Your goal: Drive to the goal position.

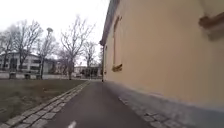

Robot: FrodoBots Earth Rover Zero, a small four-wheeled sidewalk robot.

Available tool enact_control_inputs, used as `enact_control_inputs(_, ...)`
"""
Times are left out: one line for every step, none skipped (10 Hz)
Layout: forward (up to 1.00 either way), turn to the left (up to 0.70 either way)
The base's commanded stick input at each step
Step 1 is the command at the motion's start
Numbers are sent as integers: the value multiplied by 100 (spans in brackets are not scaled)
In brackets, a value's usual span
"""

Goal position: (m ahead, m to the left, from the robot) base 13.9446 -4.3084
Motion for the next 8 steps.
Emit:
enact_control_inputs(70, 0)
enact_control_inputs(70, 0)
enact_control_inputs(70, 0)
enact_control_inputs(70, 0)
enact_control_inputs(70, 27)
enact_control_inputs(70, 35)
enact_control_inputs(70, 5)
enact_control_inputs(70, 0)
